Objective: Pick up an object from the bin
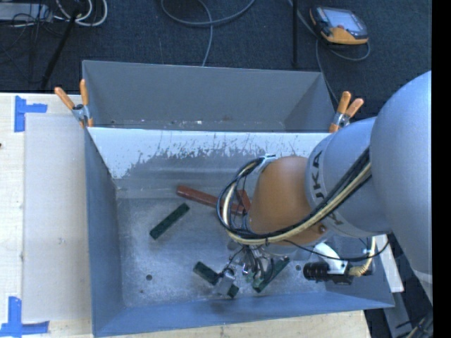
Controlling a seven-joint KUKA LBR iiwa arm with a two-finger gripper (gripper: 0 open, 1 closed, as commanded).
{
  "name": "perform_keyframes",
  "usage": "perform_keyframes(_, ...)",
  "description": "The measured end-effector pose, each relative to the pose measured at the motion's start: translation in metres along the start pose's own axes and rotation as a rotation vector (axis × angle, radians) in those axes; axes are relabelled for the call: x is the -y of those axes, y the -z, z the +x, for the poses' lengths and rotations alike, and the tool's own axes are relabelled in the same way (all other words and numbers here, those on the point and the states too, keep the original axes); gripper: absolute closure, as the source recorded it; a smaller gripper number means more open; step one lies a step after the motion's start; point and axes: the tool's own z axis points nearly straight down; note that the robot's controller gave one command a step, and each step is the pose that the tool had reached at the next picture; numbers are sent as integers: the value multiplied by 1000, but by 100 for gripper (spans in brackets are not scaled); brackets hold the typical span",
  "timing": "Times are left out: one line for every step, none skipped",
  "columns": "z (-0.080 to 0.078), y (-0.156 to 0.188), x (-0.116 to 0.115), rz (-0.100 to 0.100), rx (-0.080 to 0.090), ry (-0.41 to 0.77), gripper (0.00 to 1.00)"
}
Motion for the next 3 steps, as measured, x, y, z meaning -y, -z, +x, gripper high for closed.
perform_keyframes(5,-31,3,2,-3,-271,0)
perform_keyframes(5,-32,3,1,-1,-273,0)
perform_keyframes(5,-31,3,0,0,-274,100)
